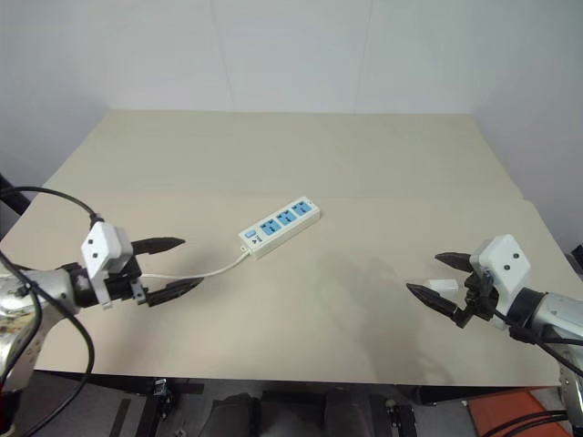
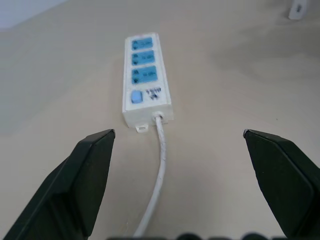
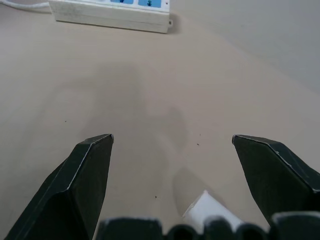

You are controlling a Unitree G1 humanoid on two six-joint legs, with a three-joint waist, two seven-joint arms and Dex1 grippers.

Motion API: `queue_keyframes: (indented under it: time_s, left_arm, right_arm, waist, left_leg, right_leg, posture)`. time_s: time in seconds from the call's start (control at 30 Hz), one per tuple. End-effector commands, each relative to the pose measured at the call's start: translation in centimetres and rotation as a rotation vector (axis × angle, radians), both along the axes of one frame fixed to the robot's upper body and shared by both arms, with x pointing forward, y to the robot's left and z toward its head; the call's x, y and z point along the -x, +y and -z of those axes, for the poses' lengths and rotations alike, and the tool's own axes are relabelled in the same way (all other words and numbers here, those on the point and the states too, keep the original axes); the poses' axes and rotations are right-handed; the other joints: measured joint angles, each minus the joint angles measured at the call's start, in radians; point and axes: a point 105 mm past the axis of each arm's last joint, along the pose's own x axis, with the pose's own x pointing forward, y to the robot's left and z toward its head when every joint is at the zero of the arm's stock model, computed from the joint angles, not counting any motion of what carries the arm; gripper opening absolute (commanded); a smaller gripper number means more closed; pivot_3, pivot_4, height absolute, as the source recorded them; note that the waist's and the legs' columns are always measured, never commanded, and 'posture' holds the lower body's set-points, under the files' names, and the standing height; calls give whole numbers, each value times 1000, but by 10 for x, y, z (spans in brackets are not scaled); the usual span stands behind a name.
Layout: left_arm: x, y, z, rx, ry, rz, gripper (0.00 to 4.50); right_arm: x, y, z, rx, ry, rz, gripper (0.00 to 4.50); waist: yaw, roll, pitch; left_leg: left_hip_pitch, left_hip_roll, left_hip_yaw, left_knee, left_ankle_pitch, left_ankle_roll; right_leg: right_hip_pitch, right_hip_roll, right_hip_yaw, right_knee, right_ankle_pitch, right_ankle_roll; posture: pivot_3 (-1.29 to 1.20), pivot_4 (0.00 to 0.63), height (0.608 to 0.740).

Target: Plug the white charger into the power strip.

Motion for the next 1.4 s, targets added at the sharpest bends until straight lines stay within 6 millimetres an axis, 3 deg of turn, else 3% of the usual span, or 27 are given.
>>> queue_keyframes:
  time_s: [0.03, 0.3, 0.5, 0.93, 1.1, 1.27, 1.4]
  left_arm:
    - [-23, -10, 1, -17, -50, -30, 4500]
    - [-77, -44, 21, 16, -69, -40, 4500]
    - [-94, -61, 33, 34, -74, -22, 4500]
    - [-111, -80, 71, 79, 17, -25, 4500]
    - [-116, -86, 76, 105, 31, -25, 4500]
    - [-114, -89, 83, 112, 62, -5, 3352]
    - [-108, -88, 88, 110, 99, 16, 3312]
  right_arm:
    - [-2, 5, -19, 9, -84, -23, 4477]
    - [-6, 13, -33, -18, -138, -27, 4477]
    - [0, 21, -36, -30, -147, -33, 4477]
    - [3, 30, -44, -55, -174, -32, 4477]
    - [5, 31, -47, -55, -177, -31, 4477]
    - [7, 33, -51, -60, -183, -36, 4500]
    - [6, 36, -56, -60, -189, -44, 4500]
  waist:
    - [-1, 0, 0]
    - [-5, -1, 0]
    - [-5, -1, 0]
    - [-1, -1, 0]
    - [4, -1, 0]
    - [6, -1, 0]
    - [5, -1, 0]
  left_leg:
    - [0, 0, 0, 0, 0, 0]
    - [-1, -1, 0, 0, 0, 0]
    - [-1, -1, 0, 0, 0, 0]
    - [-1, -1, -1, 1, 0, 0]
    - [0, -2, -1, 1, 0, 0]
    - [1, -1, -1, 1, 0, 0]
    - [1, -1, -1, 1, 0, 0]
  right_leg:
    - [0, 0, 0, 0, 0, 0]
    - [0, 0, 0, 0, 4, -5]
    - [0, 0, 0, 0, 4, -5]
    - [0, 0, 0, 0, 4, -4]
    - [3, 0, 0, 0, 4, -3]
    - [7, 0, -1, -1, 1, 2]
    - [9, 0, -1, -1, 1, 2]
  posture:
    - [0, 150, 740]
    - [0, 150, 740]
    - [0, 150, 740]
    - [0, 150, 740]
    - [0, 150, 740]
    - [0, 150, 740]
    - [0, 150, 740]
